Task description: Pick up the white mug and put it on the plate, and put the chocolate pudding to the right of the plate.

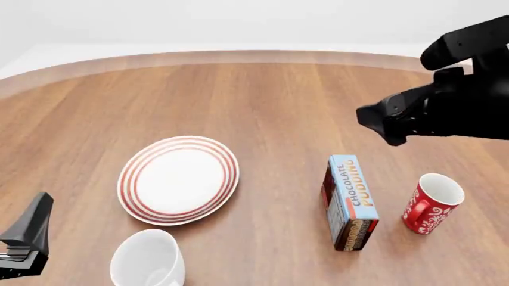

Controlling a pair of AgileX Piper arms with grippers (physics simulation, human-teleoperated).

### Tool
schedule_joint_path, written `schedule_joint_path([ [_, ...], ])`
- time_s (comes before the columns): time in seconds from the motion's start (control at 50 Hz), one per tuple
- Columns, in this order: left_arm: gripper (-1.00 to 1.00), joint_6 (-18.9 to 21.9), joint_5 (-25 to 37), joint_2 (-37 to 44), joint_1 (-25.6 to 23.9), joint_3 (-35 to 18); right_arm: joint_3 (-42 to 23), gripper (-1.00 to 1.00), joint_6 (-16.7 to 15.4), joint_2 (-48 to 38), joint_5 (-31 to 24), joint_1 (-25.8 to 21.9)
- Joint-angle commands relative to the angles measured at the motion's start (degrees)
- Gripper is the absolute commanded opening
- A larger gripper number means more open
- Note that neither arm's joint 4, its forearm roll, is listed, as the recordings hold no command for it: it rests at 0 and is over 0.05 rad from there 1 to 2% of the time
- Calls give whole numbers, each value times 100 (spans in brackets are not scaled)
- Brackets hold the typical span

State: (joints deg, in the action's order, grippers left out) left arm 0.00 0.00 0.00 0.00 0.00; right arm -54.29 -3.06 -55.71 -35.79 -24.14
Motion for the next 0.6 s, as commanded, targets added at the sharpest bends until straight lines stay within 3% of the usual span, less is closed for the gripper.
schedule_joint_path([
  [0.02, 100, 0, 0, 0, 0, 0, -284, 100, 189, -541, -188, 5],
  [0.08, 100, 0, 0, 0, 0, 0, -355, 100, 371, -627, -246, -20],
  [0.18, 100, 0, 0, 0, 0, 0, -483, 100, 200, -748, -383, 127],
  [0.52, 100, 0, 0, 0, 0, 0, -588, 100, 150, -1069, -631, 370],
  [0.54, 100, 0, 0, 0, 0, 0, -619, 100, 331, -1137, -670, 274],
  [0.6, 100, 0, 0, 0, 0, 0, -631, 100, 419, -1203, -678, 209],
])
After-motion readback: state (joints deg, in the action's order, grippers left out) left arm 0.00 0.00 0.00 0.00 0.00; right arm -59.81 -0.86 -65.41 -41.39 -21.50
